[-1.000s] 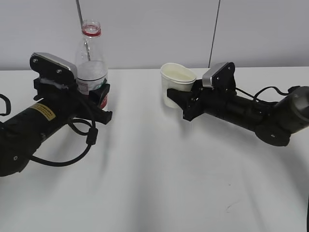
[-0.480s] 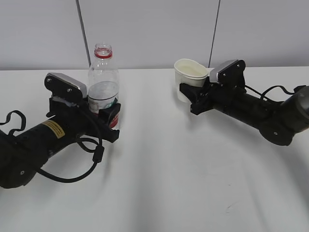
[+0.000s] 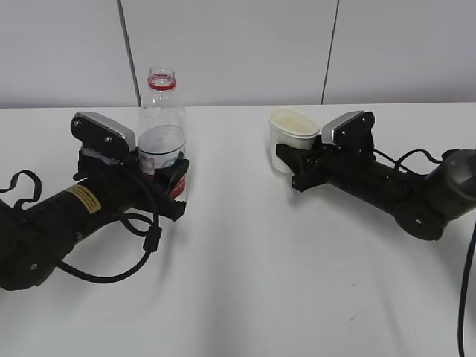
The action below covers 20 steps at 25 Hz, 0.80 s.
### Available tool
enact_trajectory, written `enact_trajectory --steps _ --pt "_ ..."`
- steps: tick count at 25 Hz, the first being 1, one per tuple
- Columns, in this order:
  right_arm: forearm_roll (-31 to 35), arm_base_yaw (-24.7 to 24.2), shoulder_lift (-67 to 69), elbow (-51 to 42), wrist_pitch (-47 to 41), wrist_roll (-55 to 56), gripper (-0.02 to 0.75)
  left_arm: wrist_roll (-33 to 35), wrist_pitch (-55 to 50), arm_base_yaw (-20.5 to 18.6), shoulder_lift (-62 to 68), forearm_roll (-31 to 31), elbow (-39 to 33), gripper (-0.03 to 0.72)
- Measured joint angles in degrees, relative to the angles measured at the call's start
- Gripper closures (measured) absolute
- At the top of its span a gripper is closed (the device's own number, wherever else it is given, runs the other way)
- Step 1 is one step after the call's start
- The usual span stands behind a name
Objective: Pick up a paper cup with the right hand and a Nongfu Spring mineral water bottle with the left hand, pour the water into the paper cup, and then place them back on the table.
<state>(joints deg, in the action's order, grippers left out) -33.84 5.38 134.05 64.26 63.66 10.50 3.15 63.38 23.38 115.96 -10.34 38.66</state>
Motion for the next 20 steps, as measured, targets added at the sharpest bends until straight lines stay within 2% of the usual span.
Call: enact_trajectory --steps 10,20 --pt "-0.85 0.0 1.55 0.0 0.31 0.19 0.351 -0.14 1.13 0.0 2.32 -3.32 0.49 0.321" --pt "-2.05 0.0 1.55 0.0 0.31 1.09 0.351 -0.68 1.84 0.0 2.79 -3.64 0.59 0.33"
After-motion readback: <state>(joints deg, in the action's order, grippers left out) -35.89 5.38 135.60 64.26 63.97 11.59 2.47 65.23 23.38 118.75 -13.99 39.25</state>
